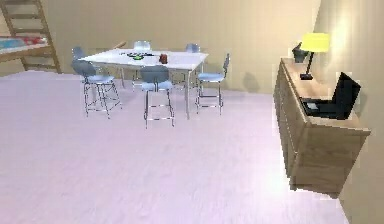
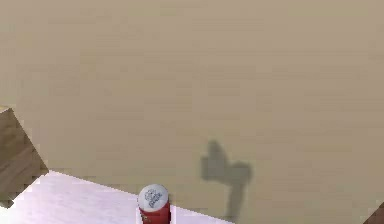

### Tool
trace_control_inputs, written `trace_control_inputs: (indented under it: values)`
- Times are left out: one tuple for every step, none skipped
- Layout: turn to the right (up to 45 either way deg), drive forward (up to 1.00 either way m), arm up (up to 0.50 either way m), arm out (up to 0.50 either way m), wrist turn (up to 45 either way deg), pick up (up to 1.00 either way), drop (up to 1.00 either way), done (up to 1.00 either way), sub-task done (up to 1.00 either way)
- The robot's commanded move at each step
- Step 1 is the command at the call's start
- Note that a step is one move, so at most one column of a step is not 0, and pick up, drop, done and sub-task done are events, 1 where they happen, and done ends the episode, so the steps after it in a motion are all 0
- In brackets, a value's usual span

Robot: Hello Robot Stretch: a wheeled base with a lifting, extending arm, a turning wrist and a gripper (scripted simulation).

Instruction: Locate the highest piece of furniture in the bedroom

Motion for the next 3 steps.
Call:
trace_control_inputs:
  values:
    - [9.0, 0.00, 0.00, 0.00, 0.0, 0.00, 0.00, 0.00, 0.00]
    - [0.0, 1.00, 0.00, 0.00, 0.0, 0.00, 0.00, 0.00, 0.00]
    - [3.0, 0.00, 0.00, 0.00, 0.0, 0.00, 0.00, 0.00, 0.00]
